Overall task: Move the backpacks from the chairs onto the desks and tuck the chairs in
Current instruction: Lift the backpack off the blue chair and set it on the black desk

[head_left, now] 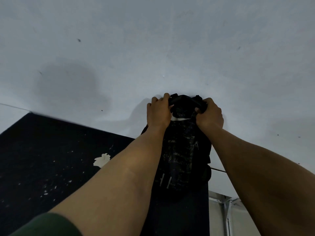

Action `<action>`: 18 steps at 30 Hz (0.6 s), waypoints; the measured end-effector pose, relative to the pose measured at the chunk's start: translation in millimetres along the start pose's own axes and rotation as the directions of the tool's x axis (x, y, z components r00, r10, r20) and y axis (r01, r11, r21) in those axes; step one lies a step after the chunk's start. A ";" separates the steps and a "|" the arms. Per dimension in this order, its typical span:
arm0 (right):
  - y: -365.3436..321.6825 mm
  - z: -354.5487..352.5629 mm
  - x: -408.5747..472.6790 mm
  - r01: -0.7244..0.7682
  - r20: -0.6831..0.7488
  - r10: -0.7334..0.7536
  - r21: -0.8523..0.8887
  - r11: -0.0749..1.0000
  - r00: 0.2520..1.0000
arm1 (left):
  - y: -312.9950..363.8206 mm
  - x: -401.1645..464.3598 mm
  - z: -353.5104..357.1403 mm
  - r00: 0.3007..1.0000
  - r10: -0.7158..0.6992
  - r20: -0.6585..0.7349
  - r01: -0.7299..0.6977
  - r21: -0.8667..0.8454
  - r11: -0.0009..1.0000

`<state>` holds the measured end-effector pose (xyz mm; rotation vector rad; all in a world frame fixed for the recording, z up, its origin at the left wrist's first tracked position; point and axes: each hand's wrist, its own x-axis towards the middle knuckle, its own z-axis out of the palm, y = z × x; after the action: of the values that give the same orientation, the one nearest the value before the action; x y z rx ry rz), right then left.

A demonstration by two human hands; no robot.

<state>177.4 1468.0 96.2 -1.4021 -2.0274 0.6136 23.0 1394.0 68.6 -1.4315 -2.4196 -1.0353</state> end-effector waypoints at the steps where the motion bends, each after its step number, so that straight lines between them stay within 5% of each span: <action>1: 0.3 2.1 4.4 -0.006 -0.014 0.006 -0.011 1.000 1.000 | -1.9 4.0 5.4 1.000 -0.006 -0.015 0.006 0.021 1.000; 8: 4.6 21.4 14.3 0.010 -0.102 -0.033 -0.223 0.975 0.994 | -12.1 19.0 29.5 0.990 -0.103 -0.095 0.112 0.092 0.989; 13: 17.4 38.7 12.2 0.113 -0.114 -0.193 -0.492 0.863 0.974 | -15.6 7.0 37.4 0.990 -0.109 -0.093 0.113 0.033 0.993; 18: 18.8 35.2 9.9 0.171 -0.093 -0.259 -0.537 0.826 0.961 | -13.9 4.1 28.1 0.995 -0.086 -0.057 0.090 0.065 0.994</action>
<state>162.8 1482.2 60.4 -1.4206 -2.2716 -0.1761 15.4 1410.3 42.6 -1.2696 -2.4738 -0.9863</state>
